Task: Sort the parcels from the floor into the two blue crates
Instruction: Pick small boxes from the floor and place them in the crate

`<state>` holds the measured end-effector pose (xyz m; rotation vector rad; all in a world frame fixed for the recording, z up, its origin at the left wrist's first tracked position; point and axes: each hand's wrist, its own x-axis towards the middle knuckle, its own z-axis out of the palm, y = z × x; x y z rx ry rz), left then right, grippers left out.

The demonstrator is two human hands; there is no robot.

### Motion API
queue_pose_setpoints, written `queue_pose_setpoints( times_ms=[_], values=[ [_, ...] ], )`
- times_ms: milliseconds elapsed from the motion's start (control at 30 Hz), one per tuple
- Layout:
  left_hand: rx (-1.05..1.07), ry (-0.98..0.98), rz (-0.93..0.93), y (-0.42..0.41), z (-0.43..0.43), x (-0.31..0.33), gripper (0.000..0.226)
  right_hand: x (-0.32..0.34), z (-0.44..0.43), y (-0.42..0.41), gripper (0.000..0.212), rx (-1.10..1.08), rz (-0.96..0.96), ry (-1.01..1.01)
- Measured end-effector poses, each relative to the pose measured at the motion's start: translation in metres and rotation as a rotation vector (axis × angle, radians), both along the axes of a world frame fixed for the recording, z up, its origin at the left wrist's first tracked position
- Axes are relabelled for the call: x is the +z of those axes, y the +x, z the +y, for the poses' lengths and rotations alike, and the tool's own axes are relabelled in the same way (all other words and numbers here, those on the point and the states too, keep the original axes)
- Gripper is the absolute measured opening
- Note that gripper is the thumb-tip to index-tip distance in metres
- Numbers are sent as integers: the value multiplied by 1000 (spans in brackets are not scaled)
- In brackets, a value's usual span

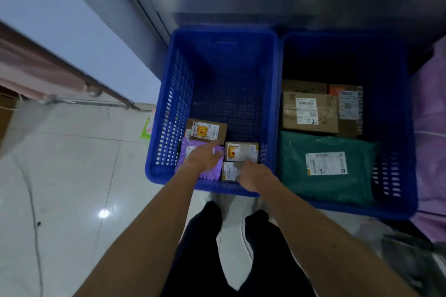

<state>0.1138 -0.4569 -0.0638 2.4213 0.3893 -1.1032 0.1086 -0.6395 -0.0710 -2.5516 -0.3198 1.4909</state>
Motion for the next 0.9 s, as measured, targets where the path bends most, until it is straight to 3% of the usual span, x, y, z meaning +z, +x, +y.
queue_pose_setpoints(
  times_ms=[167,367,633,900],
  values=[
    [115,-3,-54,-39,-16,54,52,42,-15,-2,64,92,-19,-9],
    [210,36,-131,-72,-5,91,49,82,-6,-7,37,261,-23,-15],
    [312,93,-191,-106,43,124,50,112,44,-36,44,297,-133,32],
    [394,59,-258,-160,129,143,49,138,121,-81,40,361,-215,-55]
  ],
)
